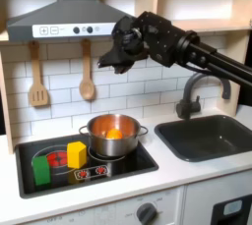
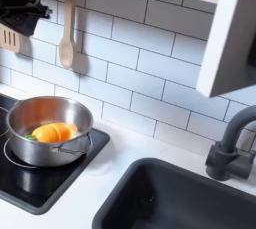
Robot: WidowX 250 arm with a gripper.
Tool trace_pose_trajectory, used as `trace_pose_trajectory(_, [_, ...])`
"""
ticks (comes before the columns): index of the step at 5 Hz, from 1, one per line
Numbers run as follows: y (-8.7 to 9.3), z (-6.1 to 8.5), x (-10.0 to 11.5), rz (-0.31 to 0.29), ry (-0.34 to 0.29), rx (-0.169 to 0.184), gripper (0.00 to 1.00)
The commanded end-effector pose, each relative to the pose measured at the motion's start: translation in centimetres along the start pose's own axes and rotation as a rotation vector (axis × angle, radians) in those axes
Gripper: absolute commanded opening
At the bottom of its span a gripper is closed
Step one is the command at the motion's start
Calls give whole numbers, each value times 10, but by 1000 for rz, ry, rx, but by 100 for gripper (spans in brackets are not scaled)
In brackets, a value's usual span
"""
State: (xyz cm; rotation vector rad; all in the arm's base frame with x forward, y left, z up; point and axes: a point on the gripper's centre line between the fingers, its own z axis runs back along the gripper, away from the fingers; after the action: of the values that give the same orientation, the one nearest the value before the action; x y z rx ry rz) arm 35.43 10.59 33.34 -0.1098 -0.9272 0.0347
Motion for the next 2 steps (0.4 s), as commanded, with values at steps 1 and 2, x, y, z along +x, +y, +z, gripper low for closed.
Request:
trace_pose_trajectory(1, [4,-19,31,7,-83,12,0])
trace_pose_trajectory(2, [10,-23,51,16,-133,31,0])
